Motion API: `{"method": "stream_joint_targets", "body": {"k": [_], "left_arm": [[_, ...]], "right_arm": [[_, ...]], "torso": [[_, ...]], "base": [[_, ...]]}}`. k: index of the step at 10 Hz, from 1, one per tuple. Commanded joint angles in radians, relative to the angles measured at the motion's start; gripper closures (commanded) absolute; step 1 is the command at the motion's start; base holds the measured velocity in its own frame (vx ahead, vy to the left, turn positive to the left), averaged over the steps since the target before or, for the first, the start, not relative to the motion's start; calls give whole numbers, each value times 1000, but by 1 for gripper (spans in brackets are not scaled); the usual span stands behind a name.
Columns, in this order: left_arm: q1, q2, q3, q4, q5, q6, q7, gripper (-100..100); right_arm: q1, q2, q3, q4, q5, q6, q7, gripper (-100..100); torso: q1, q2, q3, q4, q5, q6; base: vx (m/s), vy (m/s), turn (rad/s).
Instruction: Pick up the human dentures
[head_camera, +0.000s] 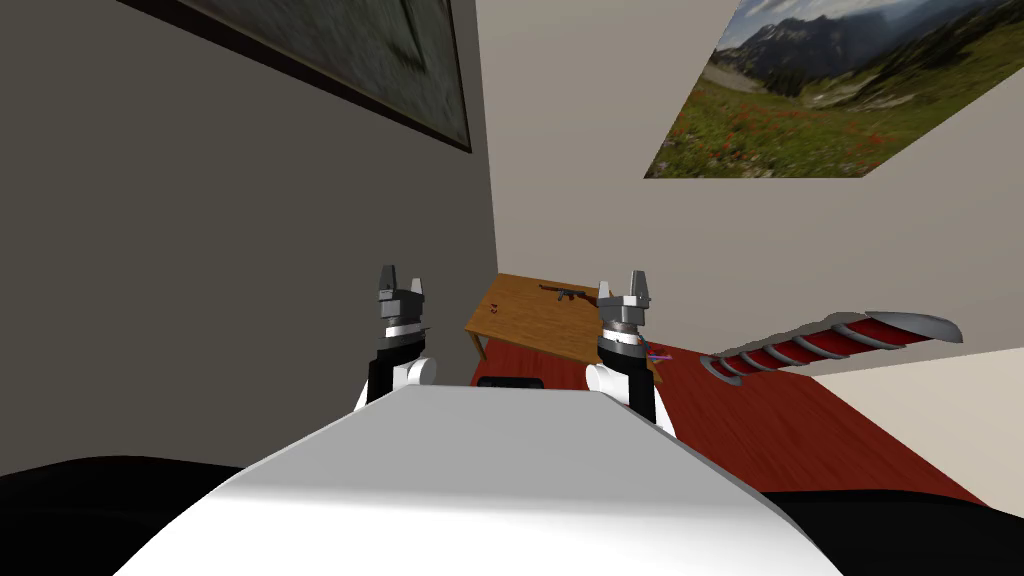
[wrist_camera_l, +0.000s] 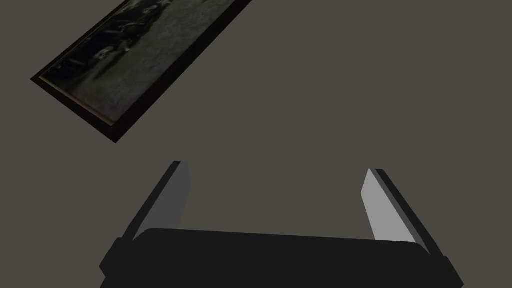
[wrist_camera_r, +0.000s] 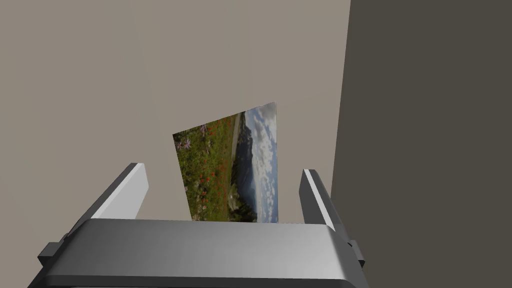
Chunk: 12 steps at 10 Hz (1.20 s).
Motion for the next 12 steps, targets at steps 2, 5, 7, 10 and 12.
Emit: {"method": "stream_joint_targets", "body": {"k": [2,5,7,10,12], "left_arm": [[-15,54,7,27,-4,11,2,-100],[-49,114,24,90,-13,36,8,-100],[-82,143,40,146,-21,59,13,-100],[-119,163,59,210,-31,85,19,-100],[-162,175,81,277,-42,115,26,-100]], "right_arm": [[0,0,0,0,0,0,0,0],[0,0,0,0,0,0,0,0],[0,0,0,0,0,0,0,0],[0,0,0,0,0,0,0,0],[0,0,0,0,0,0,0,0]], "torso": [[0,0,0,0,0,0],[0,0,0,0,0,0],[0,-1,0,0,0,0],[0,-1,-1,0,0,0],[0,-1,0,0,0,0]], "base": [[2,-2,-31],[3,-2,-52],[7,-4,-73],[9,-3,-71],[6,-5,-95]]}}
